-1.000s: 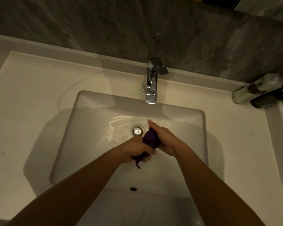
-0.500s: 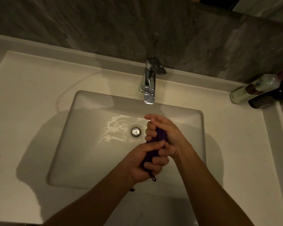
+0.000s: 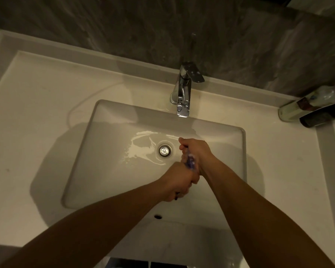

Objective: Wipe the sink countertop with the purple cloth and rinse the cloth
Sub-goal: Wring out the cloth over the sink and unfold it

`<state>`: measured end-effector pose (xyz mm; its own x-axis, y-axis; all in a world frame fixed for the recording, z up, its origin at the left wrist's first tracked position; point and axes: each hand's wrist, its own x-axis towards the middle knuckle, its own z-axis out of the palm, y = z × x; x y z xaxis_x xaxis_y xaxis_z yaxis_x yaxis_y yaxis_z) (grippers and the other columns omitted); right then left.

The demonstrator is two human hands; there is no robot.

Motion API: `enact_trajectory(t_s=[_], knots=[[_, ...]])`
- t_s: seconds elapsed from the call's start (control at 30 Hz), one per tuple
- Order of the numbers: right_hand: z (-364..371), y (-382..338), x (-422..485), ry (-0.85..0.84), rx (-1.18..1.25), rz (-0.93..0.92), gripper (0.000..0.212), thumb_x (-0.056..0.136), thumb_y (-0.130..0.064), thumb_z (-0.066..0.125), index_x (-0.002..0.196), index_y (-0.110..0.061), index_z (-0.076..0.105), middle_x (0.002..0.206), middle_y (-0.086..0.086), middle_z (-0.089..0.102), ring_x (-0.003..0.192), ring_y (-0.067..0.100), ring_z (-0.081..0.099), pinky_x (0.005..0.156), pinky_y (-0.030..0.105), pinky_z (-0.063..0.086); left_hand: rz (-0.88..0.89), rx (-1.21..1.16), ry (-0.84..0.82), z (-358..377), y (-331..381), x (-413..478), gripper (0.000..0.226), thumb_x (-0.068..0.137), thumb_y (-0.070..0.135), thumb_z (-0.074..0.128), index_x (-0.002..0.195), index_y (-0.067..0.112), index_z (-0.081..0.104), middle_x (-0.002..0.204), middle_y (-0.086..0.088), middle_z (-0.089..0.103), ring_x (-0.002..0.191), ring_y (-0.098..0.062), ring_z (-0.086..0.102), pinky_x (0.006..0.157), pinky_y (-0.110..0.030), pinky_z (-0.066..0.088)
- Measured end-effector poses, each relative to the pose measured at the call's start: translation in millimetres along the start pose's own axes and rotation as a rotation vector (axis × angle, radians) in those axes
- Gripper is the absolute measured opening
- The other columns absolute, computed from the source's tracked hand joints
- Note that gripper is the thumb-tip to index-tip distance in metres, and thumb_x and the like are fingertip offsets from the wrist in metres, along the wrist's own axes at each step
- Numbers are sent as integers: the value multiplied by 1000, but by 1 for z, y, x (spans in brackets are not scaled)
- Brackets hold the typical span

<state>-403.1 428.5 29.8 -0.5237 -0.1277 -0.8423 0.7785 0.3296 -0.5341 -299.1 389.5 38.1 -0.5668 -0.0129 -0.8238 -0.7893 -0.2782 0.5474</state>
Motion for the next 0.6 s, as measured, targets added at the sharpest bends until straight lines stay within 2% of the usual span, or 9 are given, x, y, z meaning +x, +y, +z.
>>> enact_trajectory(t_s=[0.1,0.2,0.3,0.4,0.47,0.53,0.6], knots=[[2,8,13,84,-23,-20,15,93,-8,68,80,-3,62,57,5,57,43,18,45,45,26,38,75,109,99,0,-9,11,22,74,1,59,64,12,44,53,-6,42,35,-17,35,40,-20,29],[0,13,18,90,-118,-9,7,95,-6,60,88,-8,60,73,4,56,56,17,52,50,29,45,141,214,151,0,-17,21,23,74,1,62,62,12,46,57,-3,47,48,-17,41,47,-26,32],[-4,20,19,121,-133,29,19,95,-4,56,80,-12,51,75,5,51,59,17,50,53,30,46,171,327,179,-1,-27,29,24,78,4,63,61,13,47,61,-2,52,55,-16,46,51,-27,33],[-2,30,19,131,-35,35,20,93,-3,57,75,-9,53,66,7,53,49,19,50,46,30,44,187,395,181,-2,-32,34,28,81,8,64,59,14,48,60,-1,53,55,-14,47,51,-27,33],[2,34,17,52,42,25,21,93,-11,65,74,-5,57,59,9,55,45,20,52,46,29,45,161,336,172,-7,-34,34,21,79,8,69,63,13,55,62,0,56,56,-15,50,53,-26,37],[-1,35,14,-68,-74,-10,32,87,-34,77,88,-4,67,77,10,68,68,23,66,61,33,55,156,290,183,-15,-38,32,9,77,9,75,81,10,66,74,-3,66,67,-19,61,59,-27,44],[-8,37,8,-157,-253,-48,52,80,-48,83,99,-2,69,101,11,75,93,25,72,71,36,61,189,292,195,-25,-42,32,27,75,12,77,99,9,66,88,-4,68,79,-21,64,64,-28,47]])
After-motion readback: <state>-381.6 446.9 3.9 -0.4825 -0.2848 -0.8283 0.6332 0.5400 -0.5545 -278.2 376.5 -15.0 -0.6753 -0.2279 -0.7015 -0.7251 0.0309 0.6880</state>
